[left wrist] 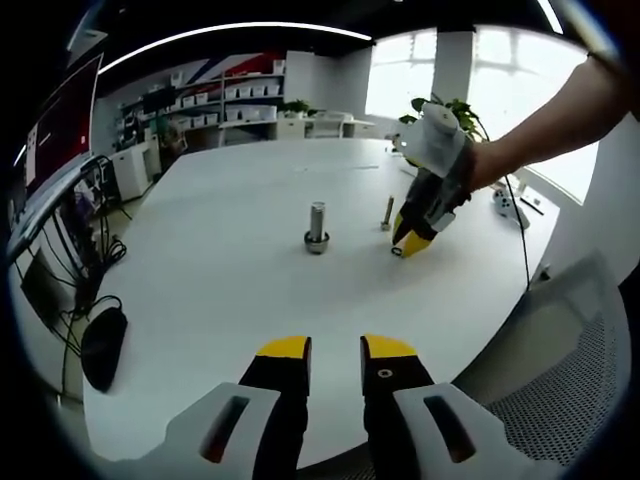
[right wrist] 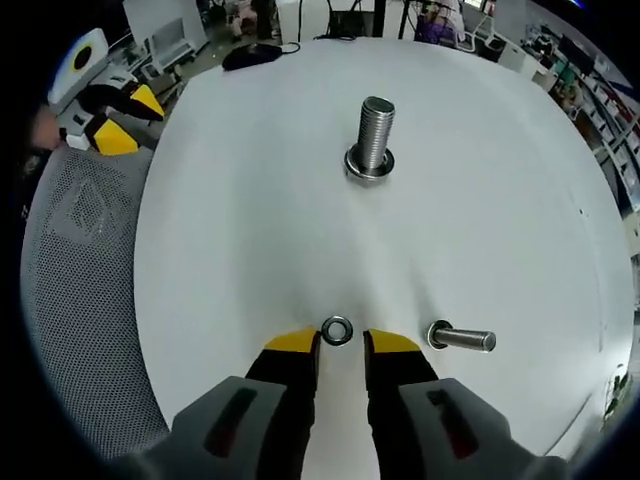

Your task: Place the washer onto the threaded stud by aligning its center hole with the stud, sliding it down to the base, and recovering from edge contact or off-axis alignment until the washer reaches the visible bottom stop.

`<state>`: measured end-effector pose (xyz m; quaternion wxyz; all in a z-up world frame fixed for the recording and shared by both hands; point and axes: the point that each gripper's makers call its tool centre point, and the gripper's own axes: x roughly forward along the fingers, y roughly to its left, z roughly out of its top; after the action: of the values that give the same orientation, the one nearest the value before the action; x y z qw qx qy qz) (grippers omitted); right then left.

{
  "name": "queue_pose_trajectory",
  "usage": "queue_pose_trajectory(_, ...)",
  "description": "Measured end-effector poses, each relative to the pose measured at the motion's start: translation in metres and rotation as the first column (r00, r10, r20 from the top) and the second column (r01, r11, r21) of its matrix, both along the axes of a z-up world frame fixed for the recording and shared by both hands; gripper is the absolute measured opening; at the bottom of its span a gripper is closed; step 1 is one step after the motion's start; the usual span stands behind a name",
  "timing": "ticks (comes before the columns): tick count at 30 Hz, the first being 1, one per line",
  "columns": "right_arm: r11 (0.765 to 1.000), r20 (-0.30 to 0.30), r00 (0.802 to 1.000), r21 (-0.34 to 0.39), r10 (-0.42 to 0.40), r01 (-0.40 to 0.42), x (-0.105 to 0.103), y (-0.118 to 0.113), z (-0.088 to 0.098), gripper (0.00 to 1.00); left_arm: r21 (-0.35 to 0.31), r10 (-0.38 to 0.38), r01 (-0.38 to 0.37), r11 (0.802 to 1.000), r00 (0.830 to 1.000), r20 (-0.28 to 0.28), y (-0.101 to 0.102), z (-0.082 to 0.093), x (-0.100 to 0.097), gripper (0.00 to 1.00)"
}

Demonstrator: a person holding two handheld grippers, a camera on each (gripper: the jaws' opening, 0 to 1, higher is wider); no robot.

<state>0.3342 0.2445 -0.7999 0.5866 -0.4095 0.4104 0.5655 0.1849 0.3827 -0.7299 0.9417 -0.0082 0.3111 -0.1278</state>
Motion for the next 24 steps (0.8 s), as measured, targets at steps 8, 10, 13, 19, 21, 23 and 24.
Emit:
queue_pose_trajectory(8,0.996,0.001,0.998,-0.059,0.061,-0.061,-0.0023,0.0033,0.0005,0.17,0.004,0.0,0.0,1.0,1.0,-0.005,0.0005,-0.0012,-0.0003,0.17)
queue_pose_trajectory(10,0.994,0.005,0.997,-0.075,0.078,-0.077,-0.0014,0.0045,-0.0006,0.16,0.007,-0.001,0.001,1.0,1.0,-0.006,0.0004,-0.0012,-0.0003,0.17)
queue_pose_trajectory(13,0.991,0.012,0.996,-0.1,0.093,-0.091,-0.0026,0.0057,0.0001,0.16,0.007,-0.001,0.001,1.0,1.0,-0.006,0.0004,-0.001,-0.0002,0.17)
queue_pose_trajectory(19,0.984,0.004,0.997,-0.161,0.079,-0.077,-0.0006,0.0072,-0.0015,0.16,0.007,-0.001,0.002,1.0,1.0,-0.004,0.0002,-0.0008,0.0001,0.17)
queue_pose_trajectory(21,0.977,0.004,0.997,-0.197,0.083,-0.081,-0.0006,0.0074,-0.0019,0.16,0.007,-0.004,0.004,1.0,1.0,-0.007,-0.0006,-0.001,-0.0003,0.17)
queue_pose_trajectory(23,0.97,0.007,0.996,-0.23,0.084,-0.08,-0.0008,0.0074,-0.0021,0.16,0.008,-0.004,0.004,1.0,1.0,-0.008,-0.0004,-0.0015,-0.0003,0.17)
queue_pose_trajectory(24,0.966,0.009,0.996,-0.244,0.092,-0.088,-0.0012,0.0071,-0.002,0.16,0.009,-0.003,0.003,1.0,1.0,-0.01,-0.0002,-0.0018,-0.0004,0.17)
